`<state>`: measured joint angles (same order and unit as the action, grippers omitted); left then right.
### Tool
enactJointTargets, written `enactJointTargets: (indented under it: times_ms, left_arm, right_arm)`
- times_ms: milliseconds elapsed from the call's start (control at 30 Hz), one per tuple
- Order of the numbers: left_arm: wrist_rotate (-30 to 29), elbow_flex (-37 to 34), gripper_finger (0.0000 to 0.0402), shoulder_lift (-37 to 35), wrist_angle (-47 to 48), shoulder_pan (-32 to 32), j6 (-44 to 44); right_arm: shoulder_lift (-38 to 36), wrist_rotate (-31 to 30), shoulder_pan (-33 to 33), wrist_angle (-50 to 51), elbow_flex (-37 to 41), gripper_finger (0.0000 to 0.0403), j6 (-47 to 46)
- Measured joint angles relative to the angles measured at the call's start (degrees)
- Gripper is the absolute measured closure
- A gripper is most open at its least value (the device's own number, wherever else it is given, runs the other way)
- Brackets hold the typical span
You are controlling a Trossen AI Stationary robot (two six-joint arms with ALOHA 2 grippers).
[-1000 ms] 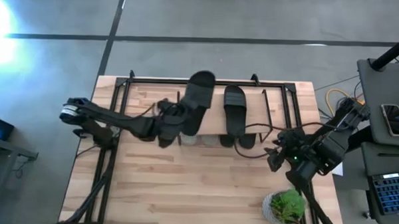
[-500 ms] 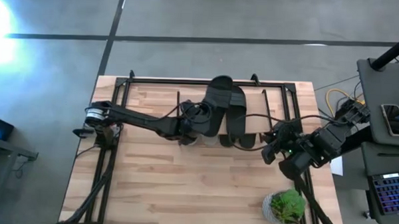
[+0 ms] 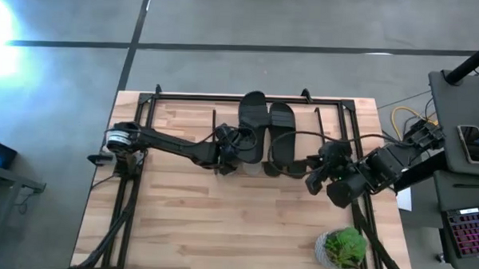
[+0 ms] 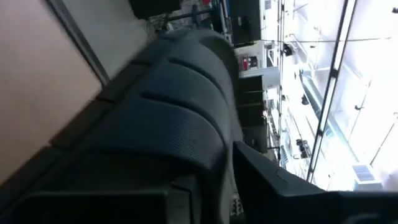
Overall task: Pick and place slides into the shelf
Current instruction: Put the black slipper on the shelf
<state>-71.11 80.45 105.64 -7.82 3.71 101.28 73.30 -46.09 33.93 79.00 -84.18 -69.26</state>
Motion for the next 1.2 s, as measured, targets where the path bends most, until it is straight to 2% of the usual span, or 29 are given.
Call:
enactJointTargets:
  times_ms: [167,333,500,633,767,867,1033,1200]
  left_arm:
    - [0.14,-1.17,0.0302,-0.04,-0.29,-0.01,1.85]
    - [1.31,-1.21,0.0269,-0.4,-0.26,-0.12,1.85]
    - [8.63,-1.31,0.0234,-0.48,0.77,-0.12,1.83]
    - [13.75,-1.34,0.0212,-0.48,1.84,0.02,1.84]
    - [14.02,-1.34,0.0208,-0.57,1.69,0.04,1.83]
    - [14.14,-1.34,0.0208,-0.57,1.84,0.04,0.97]
    - [14.56,-1.36,0.0208,-2.19,2.79,0.15,-5.11]
    - [20.49,-1.36,0.0208,-5.44,2.65,0.3,-13.21]
  right_arm:
    - [0.0,0.2,-1.56,-6.33,0.0,0.0351,6.0]
    - [0.0,0.2,-2.6,-6.51,0.04,0.0351,6.78]
    - [0.0,0.66,-3.59,-6.78,0.07,0.0351,7.43]
    - [0.0,4.0,-4.61,-9.1,0.08,0.0351,8.22]
    - [0.66,8.24,-6.9,-15.36,0.12,0.0358,13.15]
    - [2.54,11.49,-9.75,-19.48,0.26,0.0379,17.74]
    - [6.58,15.65,-14.8,-21.62,0.33,0.0394,23.03]
    - [8.27,19.65,-19.4,-21.88,0.33,0.0394,26.5]
